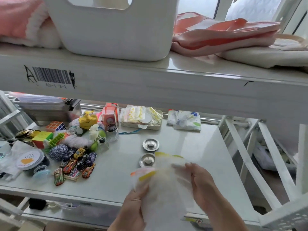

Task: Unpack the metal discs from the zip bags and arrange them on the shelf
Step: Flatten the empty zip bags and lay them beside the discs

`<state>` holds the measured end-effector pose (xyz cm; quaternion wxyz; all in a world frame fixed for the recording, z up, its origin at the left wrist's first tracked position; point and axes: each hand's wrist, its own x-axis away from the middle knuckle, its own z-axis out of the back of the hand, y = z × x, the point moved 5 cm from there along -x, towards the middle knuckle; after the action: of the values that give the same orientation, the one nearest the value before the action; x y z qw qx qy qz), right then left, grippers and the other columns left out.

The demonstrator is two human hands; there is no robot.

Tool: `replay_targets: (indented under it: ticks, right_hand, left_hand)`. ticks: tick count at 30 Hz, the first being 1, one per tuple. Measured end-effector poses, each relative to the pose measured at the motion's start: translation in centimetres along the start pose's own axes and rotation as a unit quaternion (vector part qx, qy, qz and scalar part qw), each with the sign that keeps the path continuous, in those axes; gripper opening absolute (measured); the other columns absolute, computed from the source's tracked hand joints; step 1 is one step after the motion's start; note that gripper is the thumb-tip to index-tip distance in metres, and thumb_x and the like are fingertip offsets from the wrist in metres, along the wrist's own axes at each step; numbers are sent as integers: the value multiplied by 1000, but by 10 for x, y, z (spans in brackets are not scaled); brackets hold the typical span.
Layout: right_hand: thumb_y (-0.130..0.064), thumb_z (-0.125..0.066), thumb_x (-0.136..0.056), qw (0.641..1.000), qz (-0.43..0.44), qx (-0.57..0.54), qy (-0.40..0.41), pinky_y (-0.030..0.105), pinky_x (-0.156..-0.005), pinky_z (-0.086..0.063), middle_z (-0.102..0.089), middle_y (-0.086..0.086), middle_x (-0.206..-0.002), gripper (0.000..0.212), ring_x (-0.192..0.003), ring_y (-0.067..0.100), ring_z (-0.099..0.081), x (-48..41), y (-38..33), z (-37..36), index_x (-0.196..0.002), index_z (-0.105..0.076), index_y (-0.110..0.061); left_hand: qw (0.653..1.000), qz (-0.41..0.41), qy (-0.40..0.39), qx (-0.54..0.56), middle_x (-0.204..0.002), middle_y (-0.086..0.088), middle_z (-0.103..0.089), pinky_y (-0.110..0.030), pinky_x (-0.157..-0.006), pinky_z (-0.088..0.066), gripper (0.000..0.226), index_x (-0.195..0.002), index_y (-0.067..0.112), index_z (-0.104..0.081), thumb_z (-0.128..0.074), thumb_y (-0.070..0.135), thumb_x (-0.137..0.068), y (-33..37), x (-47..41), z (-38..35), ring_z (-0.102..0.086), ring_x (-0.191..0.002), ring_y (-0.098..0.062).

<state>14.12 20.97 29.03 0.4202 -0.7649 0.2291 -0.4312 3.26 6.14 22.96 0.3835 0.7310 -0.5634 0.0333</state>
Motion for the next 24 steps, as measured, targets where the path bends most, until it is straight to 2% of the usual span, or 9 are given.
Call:
replay_targets:
  ticks: [4,10,12,14,16,18,19,21,24]
  right_hand:
    - [-7,-42,-98,998,24,0,58,40,-70,-57,-72,15,-101,25,-73,32,-72,-57,-39,30,-114,-60,-1]
    - [-11,-39,-102,997,56,51,31,42,-74,-58,-67,8,-115,22,-85,34,-72,-139,-69,28,-119,-52,-6]
    - [-10,-39,-103,997,54,54,31,44,-77,-57,-66,6,-108,20,-86,36,-71,-160,-71,25,-117,-51,-6]
    - [-10,-41,-103,997,30,56,43,41,-71,-58,-65,7,-100,17,-82,36,-70,-179,-61,27,-116,-51,-6]
    - [-12,-51,-100,992,-6,104,70,30,-53,-54,-61,12,-84,12,-60,28,-68,-193,-42,31,-107,-56,-4]
    - [-12,-63,-91,968,-17,209,135,26,-52,-47,-61,19,-81,15,-58,26,-62,-204,-28,42,-99,-59,1]
    - [-12,-67,-85,950,-12,263,170,29,-58,-48,-64,23,-91,25,-69,28,-62,-208,-24,46,-103,-58,3]
    - [-10,-67,-78,921,-12,334,203,36,-74,-55,-61,22,-106,44,-91,35,-61,-206,-18,49,-117,-50,2]
    - [-3,-61,-80,896,6,386,220,45,-92,-55,-58,21,-118,48,-109,40,-59,-202,-14,48,-125,-44,-2]
  left_hand:
    - [990,-42,83,-104,-67,-7,-83,-32,-57,-67,14,-103,-1,-64,-51,0,-101,6,2,19,-80,-59,-19]
    - [972,-104,134,-161,-47,-6,-74,-4,-45,-52,35,-121,-18,-62,-71,-3,-91,16,25,25,-66,-39,8]
    - [978,-132,102,-129,-58,-5,-78,-6,-73,-57,98,-131,-11,-58,-103,22,-51,21,27,26,-74,-65,5]
    - [975,-149,114,-121,-73,-18,-78,-24,-108,-40,90,-125,-22,-60,-102,16,-54,27,39,22,-69,-86,-4]
    - [975,-137,108,-137,-72,-38,-74,-30,-112,-25,87,-102,-34,-64,-105,11,-39,28,48,15,-72,-64,0]
    - [975,-161,121,-89,-122,-47,-64,-42,-114,-29,124,-126,-32,-51,-106,28,-33,22,55,30,-76,-102,-18]
    - [976,-150,137,-71,-117,-37,-73,-49,-106,-42,126,-132,-28,-49,-105,31,-36,14,54,41,-69,-114,-31]
    - [972,-118,187,-75,-76,-13,-84,-45,-80,-56,109,-119,-14,-59,-98,34,-29,10,54,49,-71,-96,-28]
    - [959,-128,238,-87,-110,-31,-77,-49,-108,-46,47,-114,-13,-62,-82,12,-80,13,60,52,-66,-113,-30]
